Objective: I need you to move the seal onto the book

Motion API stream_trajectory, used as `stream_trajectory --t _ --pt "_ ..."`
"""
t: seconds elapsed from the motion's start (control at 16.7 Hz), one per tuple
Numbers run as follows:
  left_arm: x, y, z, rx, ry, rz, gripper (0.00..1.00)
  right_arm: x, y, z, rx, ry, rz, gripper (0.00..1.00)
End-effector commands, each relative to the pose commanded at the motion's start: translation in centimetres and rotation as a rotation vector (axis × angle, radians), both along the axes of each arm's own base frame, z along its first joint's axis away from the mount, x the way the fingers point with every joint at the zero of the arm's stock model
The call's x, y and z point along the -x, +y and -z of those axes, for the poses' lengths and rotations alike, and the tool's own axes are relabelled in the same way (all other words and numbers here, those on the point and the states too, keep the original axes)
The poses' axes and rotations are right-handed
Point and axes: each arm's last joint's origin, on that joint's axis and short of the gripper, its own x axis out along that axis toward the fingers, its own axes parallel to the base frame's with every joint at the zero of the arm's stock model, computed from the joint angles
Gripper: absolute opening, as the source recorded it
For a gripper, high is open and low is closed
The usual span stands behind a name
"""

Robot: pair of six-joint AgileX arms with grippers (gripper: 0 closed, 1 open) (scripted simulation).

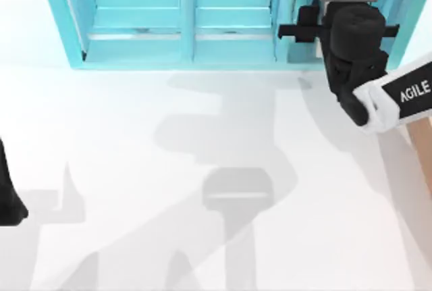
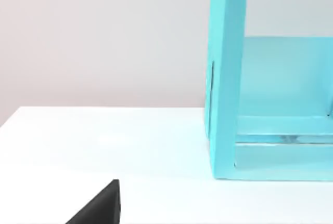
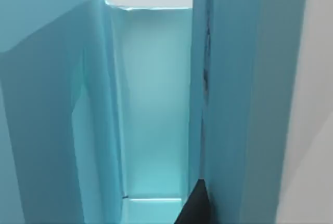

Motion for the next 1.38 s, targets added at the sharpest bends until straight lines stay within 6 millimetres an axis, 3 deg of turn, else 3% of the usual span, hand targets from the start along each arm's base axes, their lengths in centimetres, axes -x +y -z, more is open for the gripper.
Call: stream_trajectory --t 0.24,0.48,0.66,0.84,0.96,1.38 --pt "0.0 0.0 0.0 0.0 0.0 0.0 1.0 3.5 1.4 -6.2 -0.001 -0.003 -0.009 0.0" --pt "0.0 0.0 0.0 0.0 0.0 0.0 1.0 9.7 1.4 -13.6 -0.014 -0.028 -0.006 0.0" --pt "0.0 0.0 0.0 0.0 0.0 0.0 1.0 14.6 0.5 -17.0 -0.018 -0.033 0.002 0.0" --pt "0.0 0.0 0.0 0.0 0.0 0.0 1.0 17.9 -0.3 -18.0 -0.008 -0.016 0.007 0.0" --pt "0.0 0.0 0.0 0.0 0.0 0.0 1.0 18.9 -0.6 -18.1 -0.002 -0.006 0.009 0.0" --pt "0.0 0.0 0.0 0.0 0.0 0.0 1.0 18.9 -0.4 -17.8 0.013 0.0 0.006 0.0"
